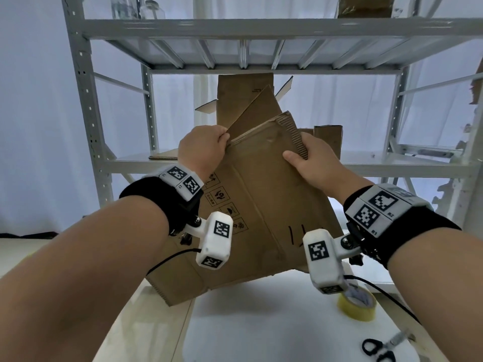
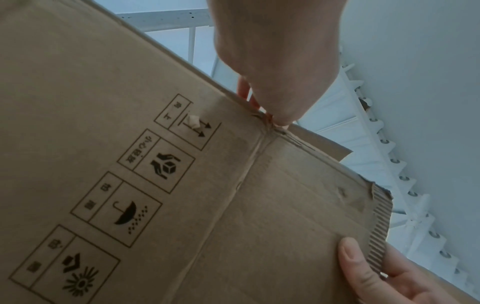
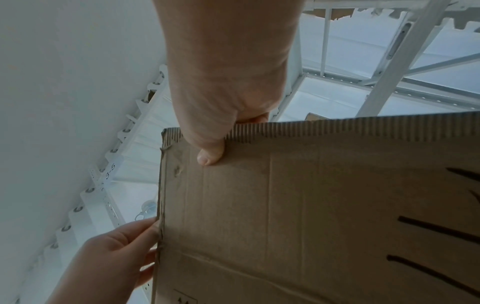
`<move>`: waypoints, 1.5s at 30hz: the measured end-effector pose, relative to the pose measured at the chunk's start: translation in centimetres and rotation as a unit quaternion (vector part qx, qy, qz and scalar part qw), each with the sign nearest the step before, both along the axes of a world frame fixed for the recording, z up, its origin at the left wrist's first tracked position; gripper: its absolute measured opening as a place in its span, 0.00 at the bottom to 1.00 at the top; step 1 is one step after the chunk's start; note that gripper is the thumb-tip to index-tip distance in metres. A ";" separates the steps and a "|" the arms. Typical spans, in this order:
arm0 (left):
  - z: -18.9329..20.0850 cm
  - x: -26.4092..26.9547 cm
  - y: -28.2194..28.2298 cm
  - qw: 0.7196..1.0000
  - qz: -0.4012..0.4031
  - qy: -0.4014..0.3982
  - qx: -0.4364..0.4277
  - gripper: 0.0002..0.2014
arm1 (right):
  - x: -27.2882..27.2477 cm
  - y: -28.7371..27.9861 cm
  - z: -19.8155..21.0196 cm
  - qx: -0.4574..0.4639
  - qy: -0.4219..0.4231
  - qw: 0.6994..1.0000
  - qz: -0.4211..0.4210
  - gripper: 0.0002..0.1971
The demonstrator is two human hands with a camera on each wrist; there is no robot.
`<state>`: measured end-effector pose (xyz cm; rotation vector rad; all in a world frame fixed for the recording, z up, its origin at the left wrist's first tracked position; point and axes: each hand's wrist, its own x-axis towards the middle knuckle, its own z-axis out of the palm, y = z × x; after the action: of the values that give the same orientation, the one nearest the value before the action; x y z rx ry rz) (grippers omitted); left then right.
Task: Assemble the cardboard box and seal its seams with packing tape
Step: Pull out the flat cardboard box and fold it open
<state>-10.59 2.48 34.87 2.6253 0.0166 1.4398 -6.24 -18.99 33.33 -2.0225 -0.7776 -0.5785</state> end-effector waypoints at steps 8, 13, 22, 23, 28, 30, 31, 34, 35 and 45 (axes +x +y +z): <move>-3.8 0.4 -1.8 0.996 -0.026 0.024 0.085 0.15 | 0.7 -1.5 -4.8 0.044 0.110 0.993 0.002 0.10; -5.8 1.2 -3.7 0.984 -0.034 0.059 0.163 0.09 | 1.6 -2.0 -7.6 0.166 0.212 0.963 0.012 0.19; -4.7 0.7 -1.7 0.981 -0.039 0.097 0.161 0.19 | 0.8 0.1 -5.3 0.068 -0.061 0.996 -0.018 0.08; -4.3 0.4 -1.2 0.977 -0.022 0.115 0.179 0.16 | 0.7 0.6 -5.1 0.074 -0.075 0.994 -0.009 0.08; -3.5 -0.8 1.6 0.963 -0.082 0.230 0.115 0.16 | 0.8 1.2 -4.5 0.076 -0.079 0.994 0.003 0.09; -4.0 -1.5 2.3 0.951 -0.074 0.272 0.127 0.17 | 0.9 1.2 -4.5 0.068 -0.076 0.995 0.017 0.09; -4.4 -1.6 2.6 0.948 -0.055 0.285 0.132 0.19 | 0.8 1.3 -4.6 0.065 -0.074 0.995 0.026 0.08; -5.8 -1.3 2.3 0.959 0.006 0.254 0.123 0.20 | 0.8 1.6 -5.0 0.068 -0.069 0.994 0.041 0.06; -6.1 -1.1 1.9 0.963 0.027 0.238 0.123 0.20 | 0.8 1.6 -5.2 0.074 -0.065 0.994 0.040 0.05; -13.7 -0.3 2.7 0.978 0.039 0.204 -0.024 0.22 | 1.7 -2.1 -8.6 0.178 -0.001 0.981 -0.071 0.10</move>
<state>-10.94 5.19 21.16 2.8562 0.1978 0.8809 -4.49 -21.10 24.70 -1.7523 -0.4910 -0.7455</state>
